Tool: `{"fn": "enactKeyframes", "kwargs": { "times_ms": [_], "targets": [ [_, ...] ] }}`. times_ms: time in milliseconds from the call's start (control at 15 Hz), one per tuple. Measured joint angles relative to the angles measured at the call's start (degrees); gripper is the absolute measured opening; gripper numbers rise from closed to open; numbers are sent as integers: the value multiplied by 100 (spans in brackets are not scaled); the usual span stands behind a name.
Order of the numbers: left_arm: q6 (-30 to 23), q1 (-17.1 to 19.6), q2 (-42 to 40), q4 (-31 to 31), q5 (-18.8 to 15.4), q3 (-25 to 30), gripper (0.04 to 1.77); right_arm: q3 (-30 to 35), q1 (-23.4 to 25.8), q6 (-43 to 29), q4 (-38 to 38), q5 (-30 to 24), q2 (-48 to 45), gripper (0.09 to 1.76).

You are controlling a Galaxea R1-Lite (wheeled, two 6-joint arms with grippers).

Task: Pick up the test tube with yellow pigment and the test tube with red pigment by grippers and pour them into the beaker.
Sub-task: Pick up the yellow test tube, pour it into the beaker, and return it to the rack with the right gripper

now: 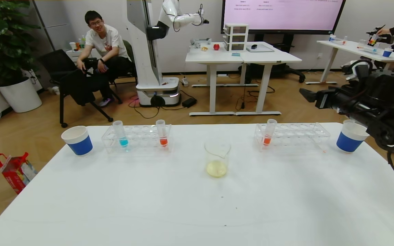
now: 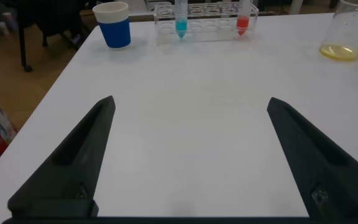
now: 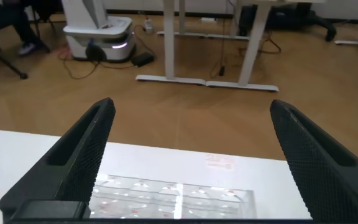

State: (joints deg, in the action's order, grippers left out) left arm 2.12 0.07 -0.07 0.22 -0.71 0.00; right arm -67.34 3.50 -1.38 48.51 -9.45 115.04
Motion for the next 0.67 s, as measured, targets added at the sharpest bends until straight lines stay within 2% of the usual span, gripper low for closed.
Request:
{"fn": "enactKeyframes", "kwargs": {
  "times_ms": [200, 467, 667],
  "targets": [
    [0, 0, 0, 0, 2, 0, 171, 146, -460, -10, -99, 273, -532, 174],
    [0, 0, 0, 0, 2, 0, 171, 745, -553, 0, -63, 455, -1618, 174],
    [0, 0, 0, 0, 2, 0, 171, 1326, -542, 1, -72, 571, -2839, 174]
  ]
}}
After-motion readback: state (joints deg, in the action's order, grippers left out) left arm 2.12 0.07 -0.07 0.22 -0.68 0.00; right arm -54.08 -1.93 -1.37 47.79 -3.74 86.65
